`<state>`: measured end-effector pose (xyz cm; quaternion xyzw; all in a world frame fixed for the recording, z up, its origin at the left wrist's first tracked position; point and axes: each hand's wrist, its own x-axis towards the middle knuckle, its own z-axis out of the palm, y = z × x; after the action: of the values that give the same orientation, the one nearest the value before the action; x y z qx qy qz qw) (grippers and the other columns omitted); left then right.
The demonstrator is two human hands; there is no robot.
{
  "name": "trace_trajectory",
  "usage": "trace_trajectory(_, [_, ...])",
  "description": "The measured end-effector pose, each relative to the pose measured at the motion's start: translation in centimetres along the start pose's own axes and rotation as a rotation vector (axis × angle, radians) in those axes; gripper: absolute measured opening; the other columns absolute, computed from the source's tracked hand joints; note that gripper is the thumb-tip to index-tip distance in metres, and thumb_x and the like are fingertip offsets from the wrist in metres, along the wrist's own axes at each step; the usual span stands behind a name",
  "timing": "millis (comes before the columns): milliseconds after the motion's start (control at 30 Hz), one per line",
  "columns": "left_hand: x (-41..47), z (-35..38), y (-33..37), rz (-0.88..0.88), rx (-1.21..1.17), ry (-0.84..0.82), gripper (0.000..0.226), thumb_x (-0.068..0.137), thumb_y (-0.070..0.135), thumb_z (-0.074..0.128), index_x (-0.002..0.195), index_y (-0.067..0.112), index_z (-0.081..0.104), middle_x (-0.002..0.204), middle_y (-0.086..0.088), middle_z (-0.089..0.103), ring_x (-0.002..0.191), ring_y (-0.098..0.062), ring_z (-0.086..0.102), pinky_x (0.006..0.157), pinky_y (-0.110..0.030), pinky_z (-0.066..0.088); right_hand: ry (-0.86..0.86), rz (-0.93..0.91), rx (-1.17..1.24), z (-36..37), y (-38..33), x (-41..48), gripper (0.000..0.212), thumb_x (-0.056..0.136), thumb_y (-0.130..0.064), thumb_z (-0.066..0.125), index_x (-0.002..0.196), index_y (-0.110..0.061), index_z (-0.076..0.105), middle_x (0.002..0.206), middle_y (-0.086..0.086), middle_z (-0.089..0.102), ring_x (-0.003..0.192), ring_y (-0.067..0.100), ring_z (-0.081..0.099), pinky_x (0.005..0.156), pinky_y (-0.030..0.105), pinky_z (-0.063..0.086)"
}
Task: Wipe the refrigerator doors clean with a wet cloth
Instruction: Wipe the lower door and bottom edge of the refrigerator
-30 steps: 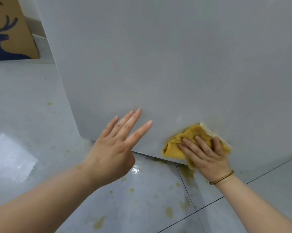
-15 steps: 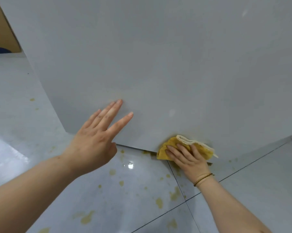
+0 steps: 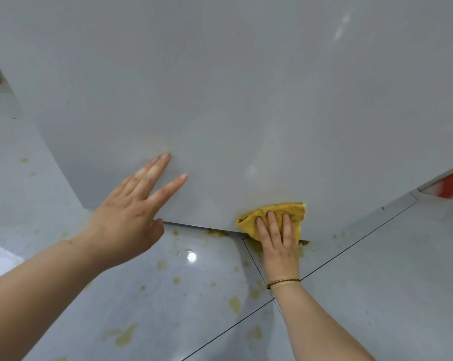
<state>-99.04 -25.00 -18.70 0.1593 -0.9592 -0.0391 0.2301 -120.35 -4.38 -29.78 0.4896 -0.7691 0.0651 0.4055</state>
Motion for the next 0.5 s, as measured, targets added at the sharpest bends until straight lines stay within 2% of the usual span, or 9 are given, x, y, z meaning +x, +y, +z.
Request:
trace_trajectory(67, [0.0,0.1,-0.1,-0.003,-0.037,-0.008,0.068,0.067,0.025,0.03,0.134,0.016,0.035,0.143,-0.014,0.023,0.131,-0.024,0.012,0.101,-0.029,0.014,-0.053,0.171,0.103,-0.7,-1.6,0.3,0.082,0.064,0.016,0.045,0.136,-0.016,0.024,0.155,0.001,-0.011,0.142,0.03,0.0,0.078,0.045,0.053])
trace_trajectory(133, [0.0,0.1,-0.2,0.001,-0.048,-0.021,0.068,0.067,0.026,0.031,0.135,0.016,0.035,0.143,-0.014,0.024,0.131,-0.02,0.006,0.1,-0.03,0.015,-0.118,0.381,0.23,-1.2,-2.9,0.6,0.087,0.051,0.024,0.053,0.13,-0.008,0.034,0.153,0.015,0.006,0.132,0.044,0.027,0.072,0.047,0.053])
trace_trajectory(200, [0.0,0.1,-0.4,0.014,-0.048,-0.029,0.068,0.067,0.025,0.031,0.134,0.015,0.035,0.143,-0.015,0.025,0.132,-0.019,0.004,0.1,-0.03,0.017,-0.131,0.708,0.37,-2.2,-3.8,2.0,0.074,0.063,0.025,0.043,0.132,0.0,0.035,0.147,0.029,0.018,0.125,0.052,0.035,0.088,0.05,0.049])
trace_trajectory(233, [0.0,0.2,-0.4,0.019,-0.051,-0.033,0.068,0.067,0.025,0.031,0.134,0.015,0.035,0.143,-0.015,0.024,0.133,-0.018,0.003,0.1,-0.029,0.017,-0.131,0.939,0.455,-3.1,-3.8,3.4,0.069,0.074,0.025,0.035,0.138,0.001,0.03,0.149,0.028,0.013,0.131,0.047,0.029,0.102,0.043,0.039])
trace_trajectory(267, [0.0,0.2,-0.5,0.022,-0.059,-0.038,0.068,0.067,0.025,0.031,0.134,0.015,0.035,0.143,-0.014,0.023,0.135,-0.017,0.001,0.1,-0.029,0.017,-0.148,1.203,0.553,-3.5,-3.4,4.7,0.063,0.084,0.018,0.031,0.143,-0.002,0.021,0.152,0.023,0.008,0.137,0.04,0.022,0.108,0.031,0.027])
trace_trajectory(300, [-0.1,0.3,-0.5,0.019,-0.075,-0.043,0.068,0.067,0.025,0.031,0.135,0.016,0.034,0.143,-0.013,0.022,0.139,-0.013,-0.003,0.101,-0.028,0.017,-0.168,1.45,0.655,-3.7,-2.6,6.0,0.059,0.092,0.009,0.029,0.145,-0.009,0.013,0.153,0.018,0.007,0.139,0.034,0.02,0.11,0.026,0.019])
trace_trajectory(333, [-0.1,0.3,-0.5,0.016,-0.092,-0.046,0.068,0.068,0.025,0.031,0.135,0.017,0.034,0.144,-0.012,0.021,0.14,-0.009,-0.007,0.101,-0.028,0.017,-0.153,1.631,0.741,-3.3,-1.6,6.7,0.057,0.095,0.002,0.029,0.146,-0.014,0.01,0.154,0.013,0.011,0.138,0.031,0.023,0.11,0.029,0.02])
trace_trajectory(433, [-0.2,0.3,-0.8,0.014,-0.113,-0.06,0.068,0.068,0.025,0.031,0.137,0.02,0.031,0.145,-0.01,0.02,0.14,-0.011,-0.005,0.102,-0.027,0.017,0.018,1.808,0.911,-2.2,0.5,7.0,0.064,0.094,0.005,0.031,0.147,-0.02,0.004,0.152,0.005,0.019,0.136,0.026,0.031,0.111,0.04,0.027])
trace_trajectory(500, [-0.6,0.1,-0.9,-0.006,-0.112,-0.083,0.069,0.069,0.026,0.035,0.138,0.023,0.026,0.146,-0.011,0.02,0.136,-0.016,0.004,0.102,-0.027,0.016,-0.005,1.869,1.005,-1.2,0.4,6.1,0.065,0.094,0.005,0.029,0.147,-0.022,0.001,0.151,0.003,0.023,0.134,0.025,0.033,0.11,0.04,0.028])
